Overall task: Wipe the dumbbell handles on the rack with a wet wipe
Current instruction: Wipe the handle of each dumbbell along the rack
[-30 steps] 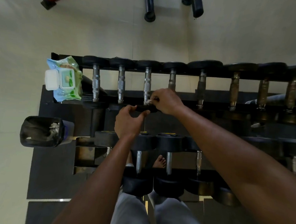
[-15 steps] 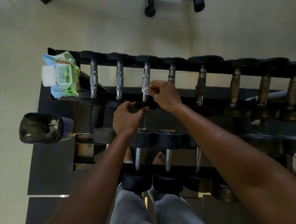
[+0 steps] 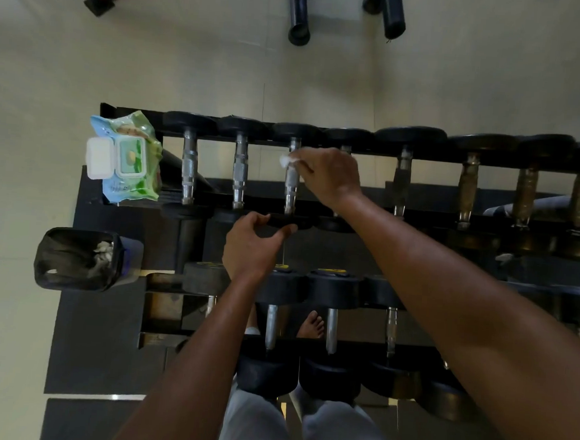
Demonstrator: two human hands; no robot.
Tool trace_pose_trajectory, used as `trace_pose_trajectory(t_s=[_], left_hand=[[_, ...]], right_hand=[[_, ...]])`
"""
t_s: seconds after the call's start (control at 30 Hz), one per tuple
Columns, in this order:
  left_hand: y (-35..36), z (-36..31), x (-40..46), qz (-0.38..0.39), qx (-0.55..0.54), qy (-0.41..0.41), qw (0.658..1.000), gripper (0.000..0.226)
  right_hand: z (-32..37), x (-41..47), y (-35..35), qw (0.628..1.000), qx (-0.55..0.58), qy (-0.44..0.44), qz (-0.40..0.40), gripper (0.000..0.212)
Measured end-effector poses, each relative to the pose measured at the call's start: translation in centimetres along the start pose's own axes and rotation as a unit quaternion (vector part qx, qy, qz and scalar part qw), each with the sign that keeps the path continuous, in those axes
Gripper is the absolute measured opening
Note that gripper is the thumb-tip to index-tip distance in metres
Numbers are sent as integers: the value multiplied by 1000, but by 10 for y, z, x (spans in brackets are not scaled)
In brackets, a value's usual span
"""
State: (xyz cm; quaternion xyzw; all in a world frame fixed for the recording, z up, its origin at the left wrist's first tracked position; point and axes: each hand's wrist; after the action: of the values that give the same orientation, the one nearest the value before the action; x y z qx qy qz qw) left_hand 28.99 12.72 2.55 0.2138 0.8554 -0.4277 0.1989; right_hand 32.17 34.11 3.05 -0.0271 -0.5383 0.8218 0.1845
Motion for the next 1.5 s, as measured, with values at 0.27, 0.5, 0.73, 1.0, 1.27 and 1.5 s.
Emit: trace_pose_trajectory(t_s=[0.27,0.5,0.73,1.0,1.27,1.5], left_hand=[[2,4,0,3,-8,3,1000,53],[1,5,0,2,-6,4,1000,49],[-3,-2,-3,6,1,-4,1000,48],[-6,-8,-3,3,13,-14,1000,50],[-6,-8,-6,-1,14,-8,1000,48],[-7,-10,-4,-2,18,-6,1000,47]], right_hand=[[1,20,1,999,-31,5,3,27],[17,39,15,995,-87,18,38,32],[17,5,22,984,39,150,-89,19],[30,17,34,843,343,370,-188,18],[23,35,19,688,463,528,-183,15],[15,35,12,673,490,538,-131,16]])
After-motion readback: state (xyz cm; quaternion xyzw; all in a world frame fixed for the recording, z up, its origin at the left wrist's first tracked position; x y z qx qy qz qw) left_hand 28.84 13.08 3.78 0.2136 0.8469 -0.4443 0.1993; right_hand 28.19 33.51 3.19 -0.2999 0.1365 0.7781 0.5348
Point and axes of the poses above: each hand's wrist, its own x-axis towards the middle knuckle, its own y-axis out of the palm, z = x × y, and after that the axes turned 13 degrees about -y, right-handed
